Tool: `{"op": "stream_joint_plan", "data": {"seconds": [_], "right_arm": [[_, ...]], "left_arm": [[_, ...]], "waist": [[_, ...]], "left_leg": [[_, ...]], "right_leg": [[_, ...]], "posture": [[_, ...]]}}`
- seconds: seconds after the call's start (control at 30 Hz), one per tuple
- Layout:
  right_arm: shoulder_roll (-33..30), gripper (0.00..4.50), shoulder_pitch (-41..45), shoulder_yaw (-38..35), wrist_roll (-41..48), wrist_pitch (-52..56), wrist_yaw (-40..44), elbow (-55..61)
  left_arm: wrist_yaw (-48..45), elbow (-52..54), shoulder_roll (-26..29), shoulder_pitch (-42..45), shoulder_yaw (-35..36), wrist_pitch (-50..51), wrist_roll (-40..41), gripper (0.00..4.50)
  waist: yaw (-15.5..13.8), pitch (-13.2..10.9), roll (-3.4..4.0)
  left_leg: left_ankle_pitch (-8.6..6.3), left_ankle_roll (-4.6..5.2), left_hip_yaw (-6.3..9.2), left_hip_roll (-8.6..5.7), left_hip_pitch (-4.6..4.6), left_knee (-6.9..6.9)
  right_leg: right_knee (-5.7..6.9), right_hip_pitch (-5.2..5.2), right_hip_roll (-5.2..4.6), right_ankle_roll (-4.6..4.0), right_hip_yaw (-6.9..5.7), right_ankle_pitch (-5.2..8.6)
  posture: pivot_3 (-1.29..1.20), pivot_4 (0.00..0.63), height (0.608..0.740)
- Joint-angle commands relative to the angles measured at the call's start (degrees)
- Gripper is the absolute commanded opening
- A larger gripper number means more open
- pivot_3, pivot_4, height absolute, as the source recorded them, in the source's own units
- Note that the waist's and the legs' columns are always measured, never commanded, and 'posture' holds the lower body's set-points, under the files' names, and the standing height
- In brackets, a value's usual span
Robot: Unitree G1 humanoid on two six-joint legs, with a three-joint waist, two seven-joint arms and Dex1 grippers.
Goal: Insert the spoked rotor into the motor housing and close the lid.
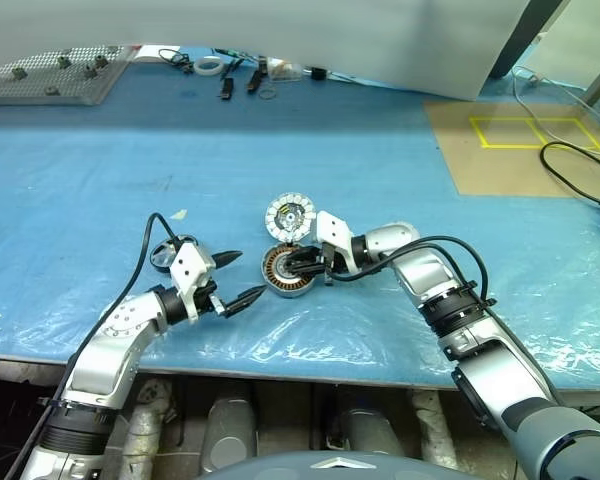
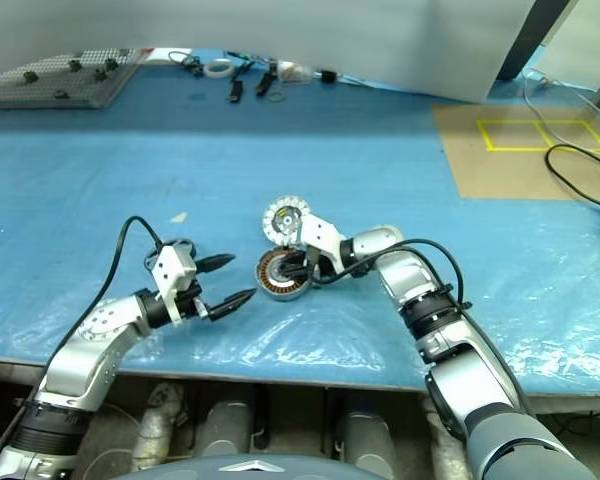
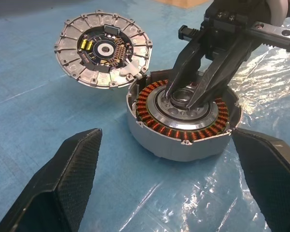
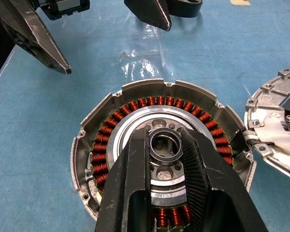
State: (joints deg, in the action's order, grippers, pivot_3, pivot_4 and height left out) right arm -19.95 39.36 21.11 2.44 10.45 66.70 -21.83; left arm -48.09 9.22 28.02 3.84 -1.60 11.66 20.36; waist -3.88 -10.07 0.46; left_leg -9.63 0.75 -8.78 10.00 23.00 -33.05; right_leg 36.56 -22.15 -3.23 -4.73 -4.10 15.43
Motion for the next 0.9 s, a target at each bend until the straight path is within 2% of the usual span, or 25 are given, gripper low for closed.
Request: {"op": "stream_joint_plan", "data": {"seconds": [0.03, 0.87, 0.9], "right_arm": [[0.0, 0.57, -0.4, 0.8, -0.9, 0.4, 0.4, -0.7], [0.8, 0.57, -0.8, 1.4, -1.2, 1.4, -0.1, 0.0], [0.8, 0.92, -0.8, 1.4, -1.3, 1.3, -0.2, -0.2]], "left_arm": [[0.4, 2.6, 0.2, 0.6, 0.9, 0.5, 1.0, 4.50], [1.3, 4.0, 0.2, 1.0, 0.9, 2.5, 1.0, 4.50], [1.3, 4.1, 0.2, 1.0, 0.9, 2.5, 1.0, 4.50]], "waist": [[0.0, 0.0, 0.00], [0.0, 0.0, 0.00], [0.0, 0.0, 0.00]], "left_leg": [[0.00, 0.00, 0.00, 0.00, 0.00, 0.00], [0.00, 0.00, 0.00, 0.00, 0.00, 0.00], [0.00, 0.00, 0.00, 0.00, 0.00, 0.00]], "right_leg": [[0.00, 0.00, 0.00, 0.00, 0.00, 0.00], [0.00, 0.00, 0.00, 0.00, 0.00, 0.00], [0.00, 0.00, 0.00, 0.00, 0.00, 0.00]], "posture": [[0.00, 0.150, 0.740], [0.00, 0.150, 0.740], [0.00, 0.150, 0.740]]}}
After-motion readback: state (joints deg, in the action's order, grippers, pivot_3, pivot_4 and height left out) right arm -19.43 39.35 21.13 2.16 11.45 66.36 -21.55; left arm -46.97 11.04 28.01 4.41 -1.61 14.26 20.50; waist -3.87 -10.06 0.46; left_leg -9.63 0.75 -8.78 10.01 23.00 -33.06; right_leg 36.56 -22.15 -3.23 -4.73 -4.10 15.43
